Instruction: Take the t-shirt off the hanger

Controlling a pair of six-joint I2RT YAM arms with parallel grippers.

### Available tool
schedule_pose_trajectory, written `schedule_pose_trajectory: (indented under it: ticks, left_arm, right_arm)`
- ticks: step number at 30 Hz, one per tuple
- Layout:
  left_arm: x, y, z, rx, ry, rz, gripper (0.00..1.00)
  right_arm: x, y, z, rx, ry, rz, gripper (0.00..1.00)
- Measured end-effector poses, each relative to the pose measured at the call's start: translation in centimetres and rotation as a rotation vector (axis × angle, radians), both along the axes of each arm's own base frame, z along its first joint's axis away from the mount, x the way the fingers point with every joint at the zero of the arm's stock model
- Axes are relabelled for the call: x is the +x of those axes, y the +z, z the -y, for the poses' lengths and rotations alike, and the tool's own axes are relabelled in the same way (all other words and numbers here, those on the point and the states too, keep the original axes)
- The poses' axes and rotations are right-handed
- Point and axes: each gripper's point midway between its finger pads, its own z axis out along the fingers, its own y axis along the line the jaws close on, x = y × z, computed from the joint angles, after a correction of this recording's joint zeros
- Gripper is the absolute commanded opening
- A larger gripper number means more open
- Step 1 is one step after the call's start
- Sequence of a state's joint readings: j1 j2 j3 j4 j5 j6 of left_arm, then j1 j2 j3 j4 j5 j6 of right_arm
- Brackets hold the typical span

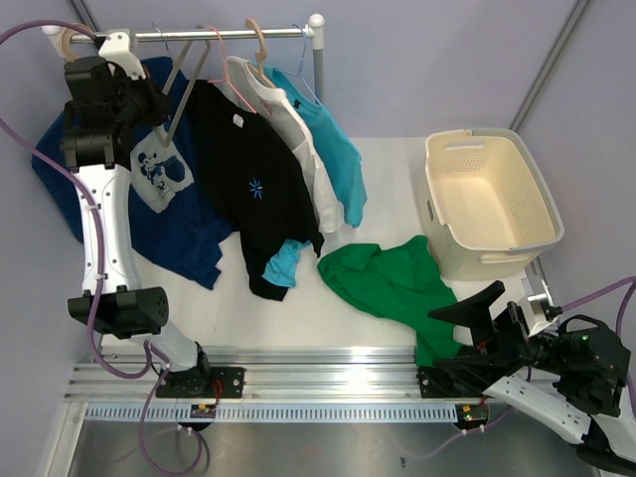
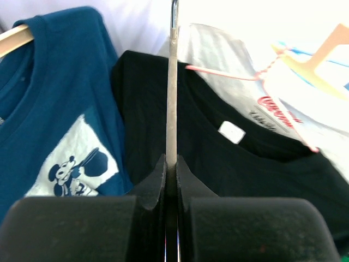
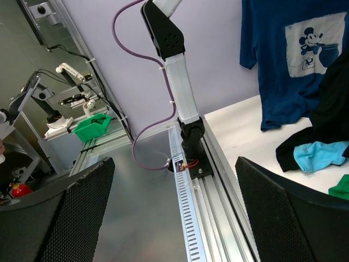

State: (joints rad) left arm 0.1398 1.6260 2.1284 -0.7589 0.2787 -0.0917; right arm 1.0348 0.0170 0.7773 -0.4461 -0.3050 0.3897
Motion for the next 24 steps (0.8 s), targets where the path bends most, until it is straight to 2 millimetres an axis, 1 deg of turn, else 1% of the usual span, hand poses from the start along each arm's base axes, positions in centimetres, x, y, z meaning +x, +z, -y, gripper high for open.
schedule_pose_trajectory:
  ticks: [7, 10, 11, 12, 13, 14, 15, 17, 18, 19, 20, 21, 24]
  left_arm:
    - [1.8, -2.0, -1.8, 0.012, 0.033, -0.04, 0.0]
    - [2.3, -2.2, -2.0, 0.007, 0.032, -0.039, 0.0]
    - [2.3, -2.2, -2.1, 0.005, 0.035, -0.038, 0.04]
    - [2.3, -2.2, -2.1, 0.001, 0.039, -0.038, 0.1]
    - [2.3, -2.1, -2.3, -0.003, 0.05, -0.038, 0.22]
    - [2.4, -2.2, -2.5, -0.008, 0.068, -0.039, 0.39]
    - [2.4, -2.2, -2.8, -0.011, 0.087, -0.037, 0.6]
    - [2.3, -2.6, -3.3, -0.019, 0.122, -0.043, 0.68]
    - [2.2, -3.0, -3.4, -0.026, 0.136, -0.052, 0.77]
    - [2.0, -3.4, -3.6, -0.031, 0.146, -0.061, 0.83]
    - [1.9, -3.7, -3.6, -0.038, 0.151, -0.068, 0.94]
    - [1.8, -3.9, -3.6, -0.045, 0.156, -0.072, 0.99]
    - [1.3, -4.6, -3.5, -0.077, 0.171, -0.086, 0.99]
  right_arm:
    - [0.4, -0.9, -0.5, -0.022, -0.005, -0.013, 1.0]
    - [0.5, -1.2, -0.6, -0.028, -0.009, -0.018, 0.99]
    - [0.5, -1.2, -0.6, -0.027, -0.009, -0.017, 0.99]
    - [0.5, -1.2, -0.6, -0.027, -0.009, -0.017, 0.99]
    - [0.5, -1.2, -0.6, -0.027, -0.009, -0.017, 1.0]
    - [0.5, -1.2, -0.6, -0.027, -0.009, -0.017, 1.0]
    - [0.5, -1.2, -0.6, -0.027, -0.009, -0.017, 0.99]
    - [0.6, -1.2, -0.6, -0.028, -0.013, -0.015, 1.0]
    - [0.6, -1.2, -0.6, -0.029, -0.016, -0.016, 1.0]
    - [0.7, -1.2, -0.6, -0.03, -0.018, -0.014, 0.99]
    - [0.7, -1.3, -0.6, -0.033, -0.019, -0.014, 0.99]
    - [0.8, -1.3, -0.7, -0.037, -0.021, -0.015, 0.99]
    - [1.2, -1.5, -0.7, -0.043, -0.042, -0.017, 1.0]
